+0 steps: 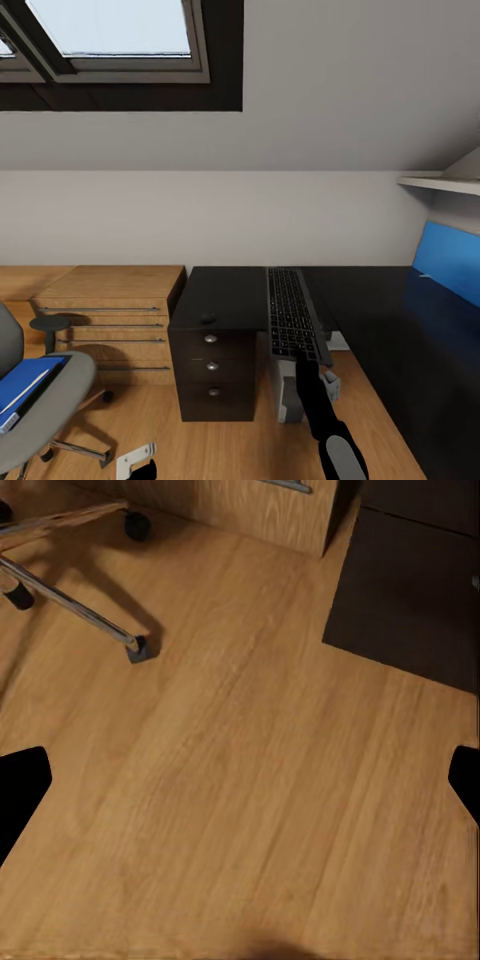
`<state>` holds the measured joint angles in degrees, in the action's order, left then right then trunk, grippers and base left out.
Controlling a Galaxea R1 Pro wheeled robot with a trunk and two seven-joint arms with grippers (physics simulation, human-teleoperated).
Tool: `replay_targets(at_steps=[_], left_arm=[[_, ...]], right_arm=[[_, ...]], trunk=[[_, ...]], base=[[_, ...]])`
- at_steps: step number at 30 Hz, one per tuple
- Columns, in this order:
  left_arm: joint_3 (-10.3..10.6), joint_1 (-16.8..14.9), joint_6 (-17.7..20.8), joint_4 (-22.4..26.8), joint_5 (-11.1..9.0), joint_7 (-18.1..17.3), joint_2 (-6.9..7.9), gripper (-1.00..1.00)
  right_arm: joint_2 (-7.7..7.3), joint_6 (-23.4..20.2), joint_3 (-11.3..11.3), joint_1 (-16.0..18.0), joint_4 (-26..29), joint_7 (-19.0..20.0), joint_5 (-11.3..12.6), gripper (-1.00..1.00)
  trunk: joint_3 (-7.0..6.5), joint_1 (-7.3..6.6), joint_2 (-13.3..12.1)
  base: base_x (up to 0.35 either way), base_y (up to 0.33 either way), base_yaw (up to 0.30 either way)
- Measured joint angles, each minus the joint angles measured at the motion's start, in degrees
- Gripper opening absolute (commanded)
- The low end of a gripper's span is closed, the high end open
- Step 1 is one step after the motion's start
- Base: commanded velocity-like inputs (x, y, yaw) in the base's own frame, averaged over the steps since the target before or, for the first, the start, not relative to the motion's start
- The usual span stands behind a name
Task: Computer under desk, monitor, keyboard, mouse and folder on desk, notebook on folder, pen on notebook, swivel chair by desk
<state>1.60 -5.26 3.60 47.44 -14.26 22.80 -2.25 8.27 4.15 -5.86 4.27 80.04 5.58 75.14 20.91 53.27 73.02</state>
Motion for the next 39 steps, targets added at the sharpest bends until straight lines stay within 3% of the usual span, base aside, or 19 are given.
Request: replay_targets(at_steps=[10, 23, 37, 38, 39], left_arm=[[0.0, 0.0, 0.0, 0.0, 0.0, -0.1, 0.02, 1.00], [-0.1, 0.0, -0.3, 0.1, -0.1, -0.1, 0.20, 1.00], [-0.1, 0.0, -0.3, 0.1, 0.0, -0.1, 0.26, 1.00], [-0.1, 0.0, -0.3, 0.1, 0.0, -0.1, 0.26, 1.00], [-0.1, 0.0, -0.3, 0.1, 0.0, -0.1, 0.28, 1.00]], right_arm=[[0.02, 0.0, 0.1, 0.0, -0.1, -0.1, 0.0, -1.00], [0.02, 0.0, 0.2, 0.0, -0.1, -1.2, 0.0, -1.00], [-0.08, -0.1, 0.6, 0.0, -0.2, -3.2, 0.1, -1.00], [-0.38, -0.1, 0.6, 0.0, -0.1, -3.2, 0.1, -1.00], [-1.64, -0.3, 0.6, 0.0, -0.1, -3.3, 0.3, -1.00]], trunk=[[-1.68, -2.20, -4.0], [-0.98, -2.22, -4.0], [-0.71, -2.20, -4.0], [-0.71, -2.20, -4.0], [-0.71, -2.20, -4.0]], base=[[-0.284, -0.225, 0.000], [-0.066, -0.022, 0.000], [-0.318, -0.023, 0.000], [-0.328, -0.159, 0.000], [-0.327, -0.165, 0.000]])
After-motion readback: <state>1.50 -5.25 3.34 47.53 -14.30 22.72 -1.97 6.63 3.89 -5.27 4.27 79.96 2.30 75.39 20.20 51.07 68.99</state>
